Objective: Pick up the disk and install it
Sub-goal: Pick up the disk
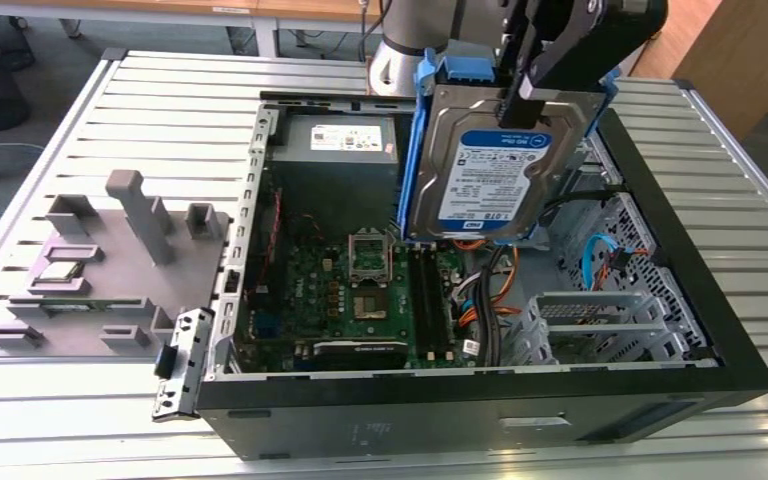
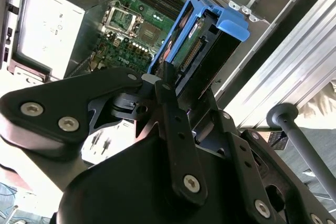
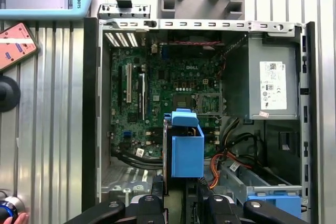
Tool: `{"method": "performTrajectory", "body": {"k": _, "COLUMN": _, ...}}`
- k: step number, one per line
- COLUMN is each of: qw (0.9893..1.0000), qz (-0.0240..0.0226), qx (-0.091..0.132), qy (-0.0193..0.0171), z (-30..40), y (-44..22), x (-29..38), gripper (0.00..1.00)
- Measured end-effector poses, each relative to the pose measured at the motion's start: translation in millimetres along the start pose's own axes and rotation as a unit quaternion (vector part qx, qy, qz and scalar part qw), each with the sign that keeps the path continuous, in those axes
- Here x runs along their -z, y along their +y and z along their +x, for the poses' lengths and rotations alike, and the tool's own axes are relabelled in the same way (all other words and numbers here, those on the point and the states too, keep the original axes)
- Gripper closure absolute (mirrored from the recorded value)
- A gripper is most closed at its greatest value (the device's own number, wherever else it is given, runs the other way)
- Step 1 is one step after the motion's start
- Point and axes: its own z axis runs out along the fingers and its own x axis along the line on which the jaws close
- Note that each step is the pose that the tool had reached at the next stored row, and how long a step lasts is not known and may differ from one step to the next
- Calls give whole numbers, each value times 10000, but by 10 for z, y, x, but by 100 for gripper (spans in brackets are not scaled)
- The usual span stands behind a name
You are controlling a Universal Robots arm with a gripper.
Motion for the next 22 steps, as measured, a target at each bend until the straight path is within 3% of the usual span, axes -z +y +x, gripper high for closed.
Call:
{"method": "performTrajectory", "body": {"k": 17, "qw": 9999, "qz": 4, "qx": -106, "qy": -4, "z": 234, "y": -26, "x": -10, "gripper": 65}}
{"method": "performTrajectory", "body": {"k": 22, "qw": 9999, "qz": 3, "qx": -129, "qy": -5, "z": 258, "y": -83, "x": -15, "gripper": 65}}
